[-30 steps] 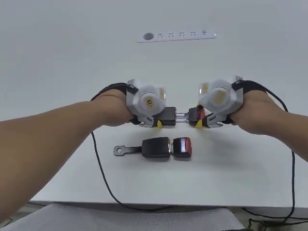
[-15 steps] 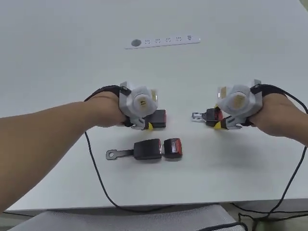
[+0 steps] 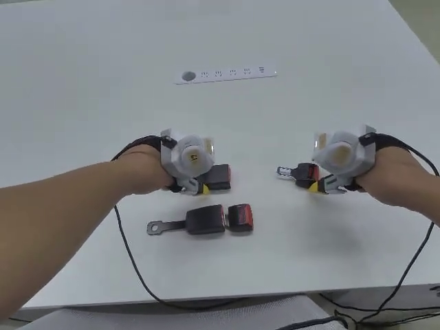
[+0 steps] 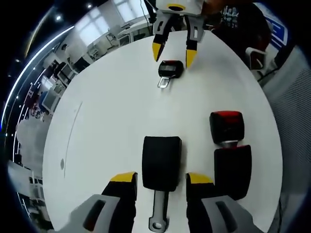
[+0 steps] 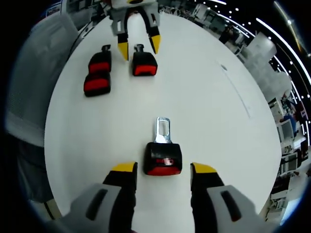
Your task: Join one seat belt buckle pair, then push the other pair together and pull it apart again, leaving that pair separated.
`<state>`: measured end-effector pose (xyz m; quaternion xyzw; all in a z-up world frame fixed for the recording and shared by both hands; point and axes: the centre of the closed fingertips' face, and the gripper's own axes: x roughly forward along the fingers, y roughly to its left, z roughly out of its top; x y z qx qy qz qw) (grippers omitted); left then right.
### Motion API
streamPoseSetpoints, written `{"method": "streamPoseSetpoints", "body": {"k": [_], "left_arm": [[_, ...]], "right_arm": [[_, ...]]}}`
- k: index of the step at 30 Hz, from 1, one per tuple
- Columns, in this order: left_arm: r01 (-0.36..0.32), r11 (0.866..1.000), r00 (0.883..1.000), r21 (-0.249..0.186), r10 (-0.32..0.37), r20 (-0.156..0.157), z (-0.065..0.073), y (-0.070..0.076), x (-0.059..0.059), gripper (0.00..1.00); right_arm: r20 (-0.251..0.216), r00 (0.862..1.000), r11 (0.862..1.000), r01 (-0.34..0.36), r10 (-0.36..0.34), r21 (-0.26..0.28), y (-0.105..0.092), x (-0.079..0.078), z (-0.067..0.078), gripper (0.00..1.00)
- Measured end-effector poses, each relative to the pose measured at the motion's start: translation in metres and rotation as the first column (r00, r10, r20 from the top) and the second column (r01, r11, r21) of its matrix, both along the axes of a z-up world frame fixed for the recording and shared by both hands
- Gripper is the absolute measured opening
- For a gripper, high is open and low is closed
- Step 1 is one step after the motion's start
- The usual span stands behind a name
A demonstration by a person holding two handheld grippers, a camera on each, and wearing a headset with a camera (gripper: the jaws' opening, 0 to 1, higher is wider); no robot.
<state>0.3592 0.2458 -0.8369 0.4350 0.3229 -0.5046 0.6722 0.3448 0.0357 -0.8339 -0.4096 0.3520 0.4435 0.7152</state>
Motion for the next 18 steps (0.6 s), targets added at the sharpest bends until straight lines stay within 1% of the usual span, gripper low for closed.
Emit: {"method": "streamPoseSetpoints", "body": {"k": [2,3,4,5,6,8,9,11,12,13,14,15,16,17,18], "left_arm": [[-0.033,0.998,0.999,-0.044,0.033,0.002,0.01,0.004,-0.004,0.44],[-0.055,0.995,0.998,-0.08,0.055,-0.006,0.016,0.006,-0.009,0.46],[-0.072,0.993,0.997,-0.094,0.072,-0.002,0.02,0.009,-0.01,0.47],[-0.087,0.991,0.996,-0.103,0.088,0.003,0.023,0.013,-0.012,0.48],[-0.099,0.99,0.995,-0.102,0.101,0.009,0.027,0.021,-0.017,0.5],[-0.119,0.987,0.992,-0.112,0.122,0.022,0.032,0.03,-0.023,0.51],[-0.136,0.984,0.99,-0.117,0.14,0.029,0.035,0.038,-0.029,0.52],[-0.138,0.985,0.987,-0.106,0.146,0.064,0.038,0.05,-0.036,0.55],[-0.158,0.981,0.984,-0.113,0.166,0.066,0.039,0.058,-0.044,0.56],[-0.183,0.974,0.98,-0.137,0.192,0.058,0.041,0.062,-0.049,0.57],[-0.219,0.961,0.973,-0.17,0.229,0.042,0.043,0.068,-0.056,0.58],[-0.237,0.955,0.968,-0.18,0.247,0.034,0.044,0.073,-0.062,0.6],[-0.252,0.949,0.964,-0.187,0.262,0.033,0.045,0.079,-0.066,0.61],[-0.263,0.944,0.961,-0.199,0.275,0.033,0.046,0.087,-0.072,0.62],[-0.272,0.94,0.959,-0.207,0.284,0.03,0.047,0.092,-0.076,0.63]], "right_arm": [[0.002,1.0,0.999,0.026,-0.026,0.037,0.002,-0.004,0.006,0.45],[0.009,1.0,0.999,0.026,-0.027,0.035,0.002,-0.005,0.008,0.46],[0.019,0.999,0.999,0.034,-0.035,0.04,0.003,-0.008,0.011,0.48],[0.021,0.999,0.998,0.039,-0.04,0.047,0.004,-0.01,0.013,0.49],[0.022,0.999,0.997,0.044,-0.045,0.056,0.006,-0.012,0.015,0.51],[0.032,0.998,0.995,0.047,-0.05,0.083,0.011,-0.018,0.021,0.54],[0.045,0.997,0.993,0.054,-0.059,0.107,0.014,-0.021,0.026,0.56],[0.049,0.996,0.988,0.063,-0.07,0.14,0.019,-0.028,0.032,0.59],[0.045,0.996,0.986,0.07,-0.077,0.148,0.02,-0.031,0.033,0.6],[0.045,0.995,0.982,0.081,-0.089,0.17,0.023,-0.035,0.036,0.61],[0.046,0.994,0.979,0.085,-0.095,0.186,0.025,-0.038,0.038,0.62],[0.048,0.994,0.976,0.087,-0.099,0.199,0.026,-0.042,0.041,0.64],[0.047,0.994,0.974,0.089,-0.101,0.207,0.027,-0.045,0.042,0.65],[0.042,0.993,0.97,0.097,-0.109,0.223,0.028,-0.051,0.044,0.67],[0.039,0.992,0.962,0.107,-0.121,0.25,0.028,-0.056,0.046,0.68]]}}
